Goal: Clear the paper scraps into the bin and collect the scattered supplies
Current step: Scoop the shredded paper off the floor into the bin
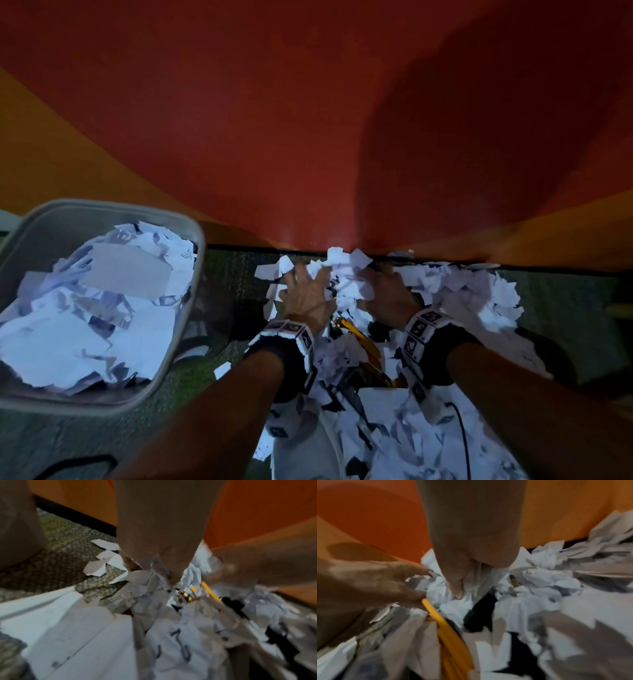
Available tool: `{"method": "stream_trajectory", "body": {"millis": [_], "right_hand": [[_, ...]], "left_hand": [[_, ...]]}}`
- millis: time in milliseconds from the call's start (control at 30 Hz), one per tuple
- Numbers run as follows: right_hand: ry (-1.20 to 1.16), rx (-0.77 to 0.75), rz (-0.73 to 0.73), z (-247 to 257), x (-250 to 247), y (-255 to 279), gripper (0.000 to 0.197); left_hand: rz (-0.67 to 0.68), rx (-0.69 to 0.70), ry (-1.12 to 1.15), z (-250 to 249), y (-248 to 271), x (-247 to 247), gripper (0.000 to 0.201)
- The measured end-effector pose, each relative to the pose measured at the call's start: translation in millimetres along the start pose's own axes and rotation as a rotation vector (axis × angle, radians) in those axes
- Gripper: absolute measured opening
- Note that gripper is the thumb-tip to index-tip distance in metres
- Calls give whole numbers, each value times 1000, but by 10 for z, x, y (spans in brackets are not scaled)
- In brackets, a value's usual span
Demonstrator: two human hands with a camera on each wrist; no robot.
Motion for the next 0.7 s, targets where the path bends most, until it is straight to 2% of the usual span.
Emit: {"method": "stream_trajectory", "body": {"millis": [67,167,400,467,633,700], "right_hand": [[-61,-36,1,137,-34,53,62],[-130,-38,1,201,-149,97,64],[-322,-38,-95,312,-797,343,66],[-346,-29,-108,363,-979,468,72],[-390,-128,-92,698,-1434,889,57],[-363,-198,-132,922,-1621,1049,59]], "left_hand": [[11,43,7,-50,15,47,47],[20,63,162,-32,28,34,37],[-83,3,380,-124,188,-620,13],[-99,16,423,-233,286,-878,13],[-151,108,451,-482,651,-1595,14],[-147,119,431,-475,832,-1901,15]]}}
Point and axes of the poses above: each hand's wrist, its own y-axis away from the middle knuckle, its own x-axis out of the palm, z = x × y, the point moved 9 cm from there along -y, towards the middle knuckle, and after that the axes turned 2 degrees about -z, right-handed, at the moved point
